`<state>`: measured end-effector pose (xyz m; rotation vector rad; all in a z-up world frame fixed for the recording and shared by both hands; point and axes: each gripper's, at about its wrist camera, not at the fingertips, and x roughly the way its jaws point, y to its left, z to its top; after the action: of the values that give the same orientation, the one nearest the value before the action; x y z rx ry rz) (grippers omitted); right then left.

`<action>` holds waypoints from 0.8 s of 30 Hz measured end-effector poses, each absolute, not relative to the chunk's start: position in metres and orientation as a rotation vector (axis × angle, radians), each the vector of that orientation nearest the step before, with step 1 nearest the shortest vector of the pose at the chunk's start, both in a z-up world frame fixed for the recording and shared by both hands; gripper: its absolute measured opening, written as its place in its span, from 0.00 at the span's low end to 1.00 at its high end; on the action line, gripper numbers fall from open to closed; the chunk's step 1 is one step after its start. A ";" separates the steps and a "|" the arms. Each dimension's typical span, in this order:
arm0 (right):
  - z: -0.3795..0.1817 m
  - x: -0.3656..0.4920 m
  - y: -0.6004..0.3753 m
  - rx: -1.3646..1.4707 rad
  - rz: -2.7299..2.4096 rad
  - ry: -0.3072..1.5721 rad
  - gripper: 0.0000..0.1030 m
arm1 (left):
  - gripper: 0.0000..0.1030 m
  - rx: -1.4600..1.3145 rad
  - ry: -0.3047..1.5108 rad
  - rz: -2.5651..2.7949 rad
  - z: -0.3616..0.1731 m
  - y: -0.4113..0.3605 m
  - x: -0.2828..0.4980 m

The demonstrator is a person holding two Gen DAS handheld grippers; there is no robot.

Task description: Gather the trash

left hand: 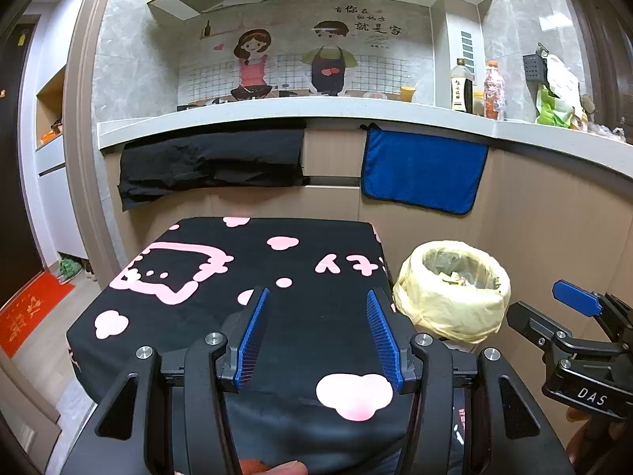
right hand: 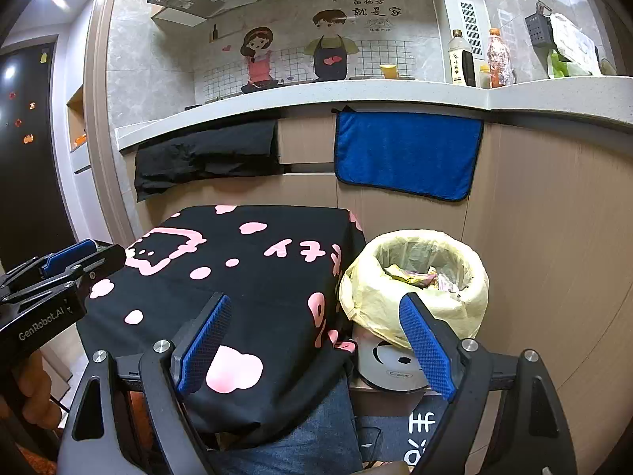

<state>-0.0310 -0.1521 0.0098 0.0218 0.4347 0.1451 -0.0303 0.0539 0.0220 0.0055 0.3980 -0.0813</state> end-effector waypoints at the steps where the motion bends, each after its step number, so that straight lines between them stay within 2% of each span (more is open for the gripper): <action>1: 0.010 -0.031 -0.152 0.022 0.145 0.434 0.82 | 0.50 0.005 0.398 -0.081 0.022 0.053 -0.031; 24: 0.009 -0.030 -0.154 0.022 0.144 0.433 0.82 | 0.50 0.013 0.410 -0.108 0.020 0.054 -0.027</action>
<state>-0.0300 -0.1544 0.0094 0.0225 0.4329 0.1445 -0.0266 0.0536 0.0199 0.0126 0.4103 -0.1084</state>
